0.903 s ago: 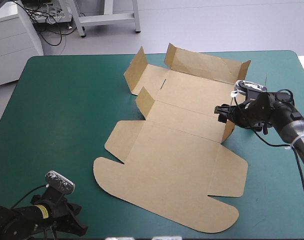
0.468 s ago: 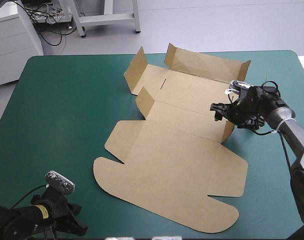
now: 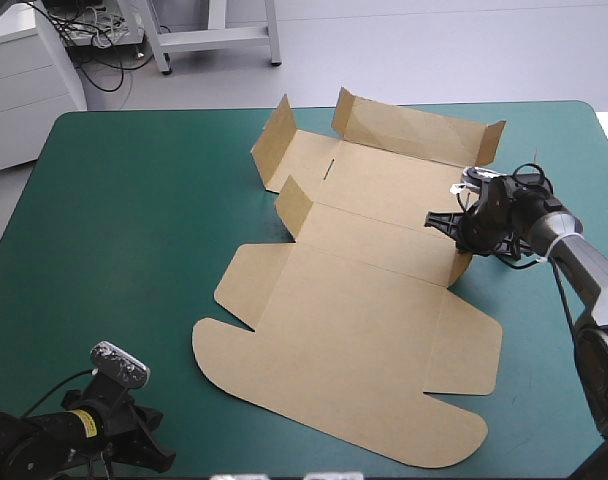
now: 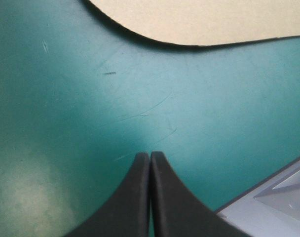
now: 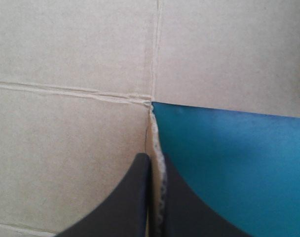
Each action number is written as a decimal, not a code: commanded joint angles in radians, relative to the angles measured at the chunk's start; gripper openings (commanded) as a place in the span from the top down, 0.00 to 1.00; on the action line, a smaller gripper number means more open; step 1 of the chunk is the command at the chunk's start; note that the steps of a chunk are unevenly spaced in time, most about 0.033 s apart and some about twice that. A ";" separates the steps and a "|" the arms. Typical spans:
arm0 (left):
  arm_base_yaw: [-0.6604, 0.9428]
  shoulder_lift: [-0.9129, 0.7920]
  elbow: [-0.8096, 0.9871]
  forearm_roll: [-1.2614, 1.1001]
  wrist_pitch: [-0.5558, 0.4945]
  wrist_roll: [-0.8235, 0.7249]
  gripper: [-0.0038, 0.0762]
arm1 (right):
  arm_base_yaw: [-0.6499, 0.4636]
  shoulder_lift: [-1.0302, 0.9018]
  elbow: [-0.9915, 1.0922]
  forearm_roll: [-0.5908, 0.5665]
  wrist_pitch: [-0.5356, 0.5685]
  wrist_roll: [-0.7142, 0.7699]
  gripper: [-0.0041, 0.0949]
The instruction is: Fold the box
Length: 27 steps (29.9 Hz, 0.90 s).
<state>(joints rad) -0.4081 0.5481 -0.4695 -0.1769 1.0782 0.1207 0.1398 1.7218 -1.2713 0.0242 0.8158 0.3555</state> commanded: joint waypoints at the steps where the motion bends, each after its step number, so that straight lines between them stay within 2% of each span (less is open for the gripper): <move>1: -0.004 0.007 -0.021 -0.017 -0.033 -0.004 0.99 | -0.002 -0.043 -0.042 -0.031 -0.007 -0.082 0.98; 5: -0.004 0.007 -0.021 -0.017 -0.033 -0.004 0.99 | -0.002 -0.043 -0.099 -0.024 0.040 -0.202 0.98; 13: -0.004 0.007 -0.021 -0.017 -0.033 -0.004 0.99 | -0.002 -0.043 -0.346 -0.024 0.159 -0.421 0.98; 20: -0.004 0.007 -0.021 -0.017 -0.033 -0.004 0.99 | 0.002 -0.043 -0.545 -0.019 0.178 -0.589 0.98; 24: -0.004 0.007 -0.021 -0.017 -0.033 -0.004 0.99 | 0.002 -0.043 -0.603 0.051 0.182 -0.740 0.98; 27: -0.004 0.007 -0.021 -0.017 -0.033 -0.004 0.99 | 0.020 -0.043 -0.611 0.153 0.183 -0.930 0.98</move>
<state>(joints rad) -0.4081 0.5481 -0.4695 -0.1769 1.0782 0.1207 0.1444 1.7218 -1.8414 0.0952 1.0405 -0.4101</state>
